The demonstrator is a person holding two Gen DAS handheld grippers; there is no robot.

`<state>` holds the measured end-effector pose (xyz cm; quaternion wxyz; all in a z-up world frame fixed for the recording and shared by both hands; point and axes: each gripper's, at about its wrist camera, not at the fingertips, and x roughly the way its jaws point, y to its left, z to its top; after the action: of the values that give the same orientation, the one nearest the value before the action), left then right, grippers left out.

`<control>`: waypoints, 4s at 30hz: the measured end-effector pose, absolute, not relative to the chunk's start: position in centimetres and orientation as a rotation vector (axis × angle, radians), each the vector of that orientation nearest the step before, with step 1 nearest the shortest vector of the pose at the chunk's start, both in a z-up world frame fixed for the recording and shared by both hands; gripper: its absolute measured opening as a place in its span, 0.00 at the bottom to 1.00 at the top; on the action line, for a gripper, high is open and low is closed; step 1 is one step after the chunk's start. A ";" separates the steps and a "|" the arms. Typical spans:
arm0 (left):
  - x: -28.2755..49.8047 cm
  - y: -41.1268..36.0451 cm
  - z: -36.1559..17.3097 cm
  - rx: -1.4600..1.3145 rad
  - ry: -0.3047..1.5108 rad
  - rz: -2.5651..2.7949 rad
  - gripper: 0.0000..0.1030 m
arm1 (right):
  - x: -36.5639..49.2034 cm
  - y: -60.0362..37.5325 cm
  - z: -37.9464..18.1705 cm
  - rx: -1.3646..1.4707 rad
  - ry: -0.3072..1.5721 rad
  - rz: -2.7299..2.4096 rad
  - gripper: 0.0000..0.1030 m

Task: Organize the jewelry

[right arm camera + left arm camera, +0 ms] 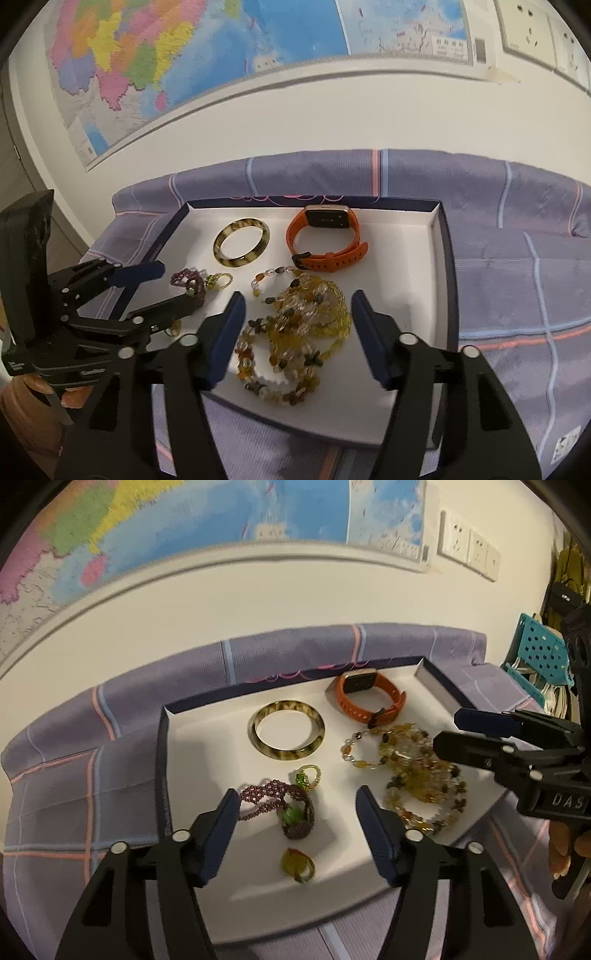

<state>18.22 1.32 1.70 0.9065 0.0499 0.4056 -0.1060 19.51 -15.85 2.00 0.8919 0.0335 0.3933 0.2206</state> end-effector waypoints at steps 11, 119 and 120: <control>12.6 2.6 3.5 0.042 0.733 -0.149 0.93 | 14.4 -15.4 2.2 -0.016 0.732 0.415 0.92; 3.9 1.6 1.1 0.003 0.764 -0.010 0.93 | 3.6 -14.5 0.0 -0.023 0.738 0.379 0.95; 3.9 1.6 1.1 0.003 0.762 -0.011 0.93 | 3.6 -14.6 0.1 -0.022 0.737 0.376 0.95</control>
<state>3.85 1.63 1.11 0.9282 0.0015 0.3720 -0.0052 3.59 -14.56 0.07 0.9157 -0.0107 0.3578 0.1828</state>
